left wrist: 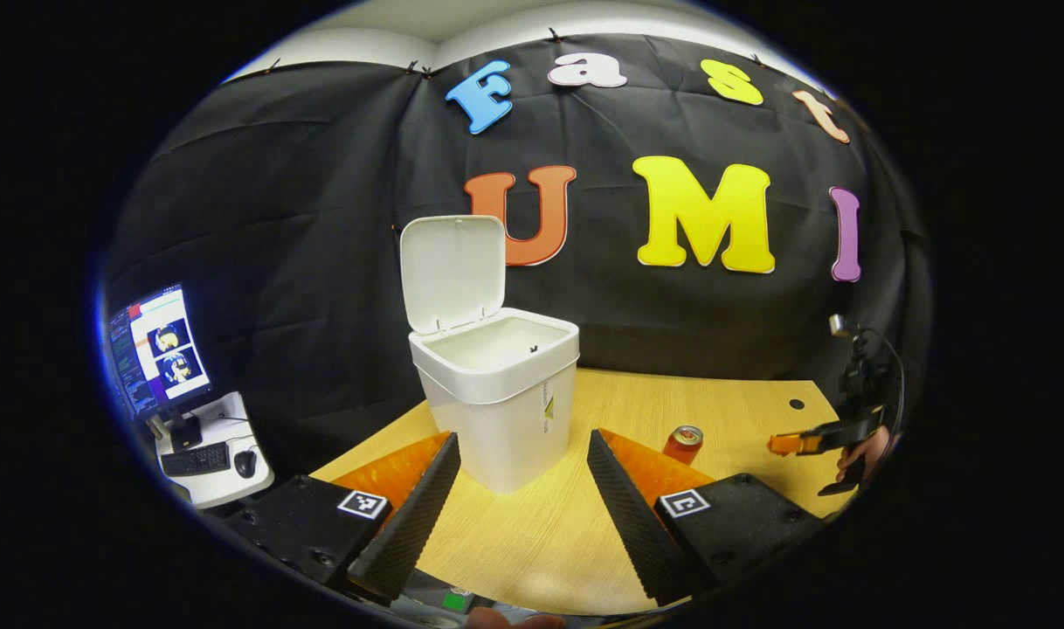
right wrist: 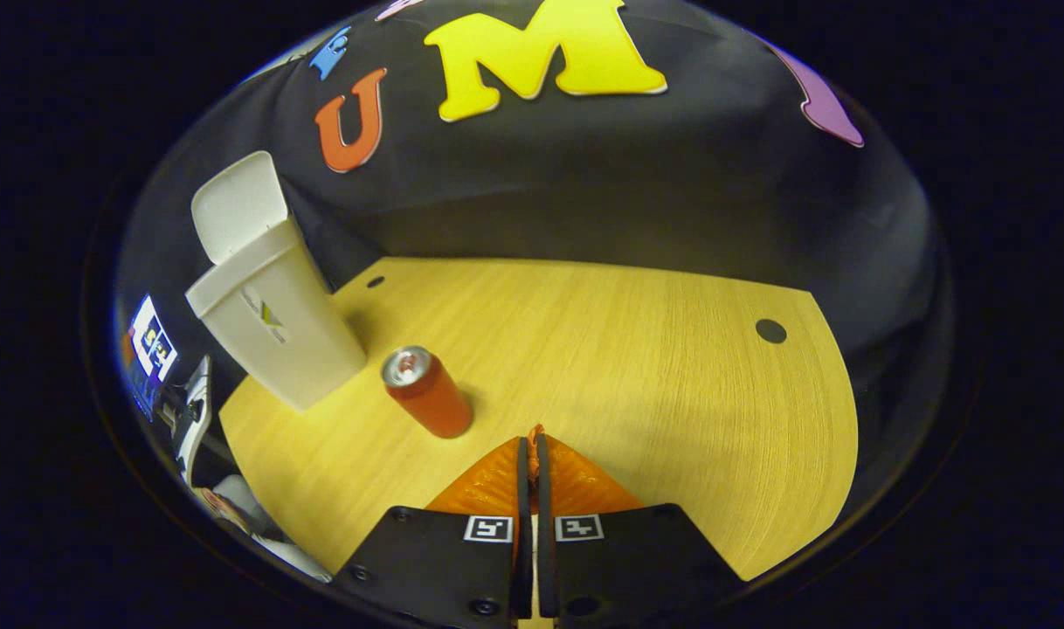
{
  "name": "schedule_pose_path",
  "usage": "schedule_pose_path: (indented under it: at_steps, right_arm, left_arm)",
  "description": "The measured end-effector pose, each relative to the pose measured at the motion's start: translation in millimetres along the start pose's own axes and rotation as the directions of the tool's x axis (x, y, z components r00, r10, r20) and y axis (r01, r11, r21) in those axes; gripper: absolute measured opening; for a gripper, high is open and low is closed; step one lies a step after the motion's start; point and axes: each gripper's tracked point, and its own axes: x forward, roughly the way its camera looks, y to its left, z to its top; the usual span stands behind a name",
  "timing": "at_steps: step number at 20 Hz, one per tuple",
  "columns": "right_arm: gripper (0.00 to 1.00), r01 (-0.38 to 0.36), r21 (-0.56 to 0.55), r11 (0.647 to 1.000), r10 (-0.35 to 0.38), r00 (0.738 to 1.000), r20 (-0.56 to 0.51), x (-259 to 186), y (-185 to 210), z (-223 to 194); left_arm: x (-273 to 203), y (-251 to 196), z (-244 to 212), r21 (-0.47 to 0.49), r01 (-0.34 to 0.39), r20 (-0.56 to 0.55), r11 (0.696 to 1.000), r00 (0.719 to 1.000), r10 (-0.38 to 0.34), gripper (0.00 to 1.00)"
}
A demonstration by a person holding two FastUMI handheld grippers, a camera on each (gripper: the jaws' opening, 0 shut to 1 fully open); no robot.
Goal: Press the lid of the desktop garbage bin to open it, pick up the crumpled paper on the desktop and throw it into the bin, then pick up the pop can on the desktop and drop it into the bin, and finally close the garbage bin lid.
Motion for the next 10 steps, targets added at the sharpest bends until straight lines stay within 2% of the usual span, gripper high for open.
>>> schedule_pose_path:
  at_steps: [2, 5, 10]
  right_arm:
    - [0.03, -0.039, -0.005, 0.999, 0.039, 0.997, 0.059, -19.3, 25.9, 31.3]
    - [0.03, -0.102, -0.059, 0.993, 0.110, 0.980, 0.166, -37.1, 71.8, 81.2]
    - [0.03, -0.186, -0.141, 0.972, 0.217, 0.942, 0.254, -34.8, 156.5, 143.4]
  left_arm:
    - [3.3, 3.3, -2.8, -0.022, 0.008, 0.002, 1.000, 1.000, -0.008, 0.97]
    - [4.1, 14.9, -8.4, -0.033, -0.003, -0.002, 0.999, 1.000, 0.003, 0.97]
    - [-2.6, 45.0, -6.2, -0.036, -0.035, 0.025, 0.999, 0.999, 0.036, 0.97]
